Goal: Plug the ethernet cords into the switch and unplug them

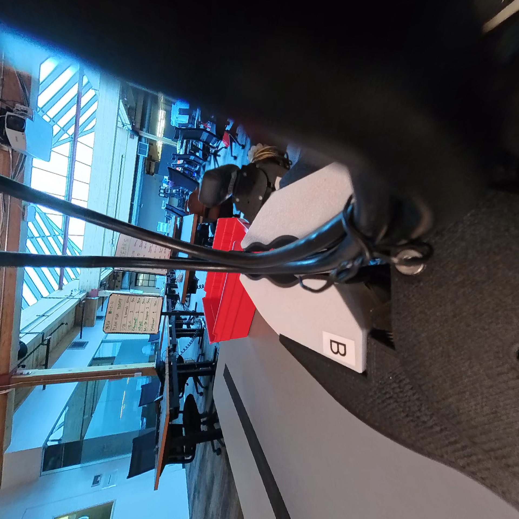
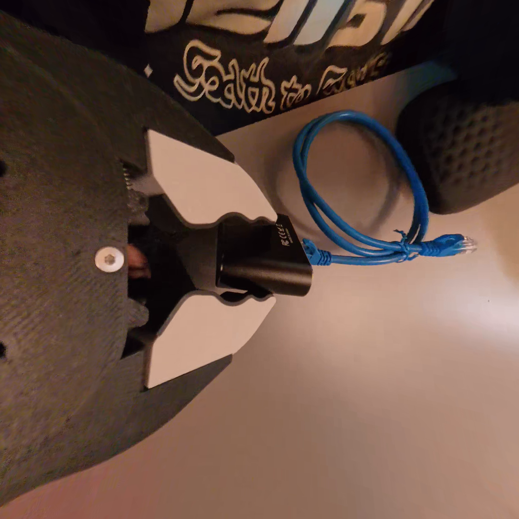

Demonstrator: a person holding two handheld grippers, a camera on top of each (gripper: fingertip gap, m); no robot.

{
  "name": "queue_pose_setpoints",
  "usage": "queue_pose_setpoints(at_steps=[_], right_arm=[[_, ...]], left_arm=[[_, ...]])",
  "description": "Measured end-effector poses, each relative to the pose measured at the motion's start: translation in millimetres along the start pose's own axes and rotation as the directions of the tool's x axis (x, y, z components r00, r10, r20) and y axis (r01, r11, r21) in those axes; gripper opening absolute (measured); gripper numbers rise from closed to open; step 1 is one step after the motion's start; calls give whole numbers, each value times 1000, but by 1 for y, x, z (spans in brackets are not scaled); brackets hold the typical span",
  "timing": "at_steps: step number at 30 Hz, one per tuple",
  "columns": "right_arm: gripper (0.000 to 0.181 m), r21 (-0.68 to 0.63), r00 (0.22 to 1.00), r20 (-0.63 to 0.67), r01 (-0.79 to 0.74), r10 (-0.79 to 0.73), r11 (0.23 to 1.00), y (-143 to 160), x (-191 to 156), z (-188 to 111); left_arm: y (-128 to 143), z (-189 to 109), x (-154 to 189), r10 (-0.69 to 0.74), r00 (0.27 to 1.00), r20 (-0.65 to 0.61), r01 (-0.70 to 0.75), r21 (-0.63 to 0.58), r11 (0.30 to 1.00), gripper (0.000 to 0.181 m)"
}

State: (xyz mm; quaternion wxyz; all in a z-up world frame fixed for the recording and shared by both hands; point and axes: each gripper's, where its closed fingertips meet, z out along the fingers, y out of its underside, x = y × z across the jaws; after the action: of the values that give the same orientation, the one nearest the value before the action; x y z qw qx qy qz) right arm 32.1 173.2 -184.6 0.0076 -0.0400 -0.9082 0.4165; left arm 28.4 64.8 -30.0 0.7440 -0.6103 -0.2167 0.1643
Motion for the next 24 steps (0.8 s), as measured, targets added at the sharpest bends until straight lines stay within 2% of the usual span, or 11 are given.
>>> queue_pose_setpoints(at_steps=[2, 4, 6, 8, 10, 13, 15, 16, 19, 20, 24], right_arm=[[44, 31, 997, 32, -68, 67, 997, 0, -4, 3], [42, 65, 999, -2, -41, 41, 997, -3, -5, 1], [30, 94, 994, -102, 56, -46, 994, -11, 1, -6], [28, 37, 957, -215, 209, -196, 977, -17, 9, -17], [27, -1, 908, -258, 342, -331, 940, -27, 11, -28], [28, 2, 931, -116, 348, -345, 938, -34, 3, -44], [27, 31, 945, 81, 315, -316, 949, -34, -3, -57], [27, 39, 948, 200, 245, -248, 969, -34, -5, -64], [25, 101, 866, 500, -36, -19, 994, -49, -5, -78], [25, 85, 829, 557, -111, 45, 990, -52, -2, -77], [25, -4, 753, 634, -224, 176, 975, -45, 7, -53]], left_arm=[[0, 0, 0, 5, 1000, 3, -5, -2, 1000, 12], [0, 1, -1, 11, 1000, 8, -11, -1, 1000, 12], [0, 1, -1, 8, 1000, 8, -8, 3, 1000, 12], [0, 1, -1, 8, 1000, 7, -8, 6, 1000, 12], [1, 1, 1, 27, 1000, 2, -27, -1, 1000, 12], [3, -1, 10, 165, 986, -37, -166, -33, 986, 12], [1, -8, 16, 299, 952, -68, -302, -43, 952, 12], [-1, -13, 16, 331, 941, -69, -334, -40, 942, 12], [-4, -27, 7, 285, 955, -85, -290, -46, 956, 12], [-4, -29, 7, 260, 961, -97, -265, -43, 963, 12], [-6, -30, 18, 139, 968, -207, -136, 32, 990, 13]])
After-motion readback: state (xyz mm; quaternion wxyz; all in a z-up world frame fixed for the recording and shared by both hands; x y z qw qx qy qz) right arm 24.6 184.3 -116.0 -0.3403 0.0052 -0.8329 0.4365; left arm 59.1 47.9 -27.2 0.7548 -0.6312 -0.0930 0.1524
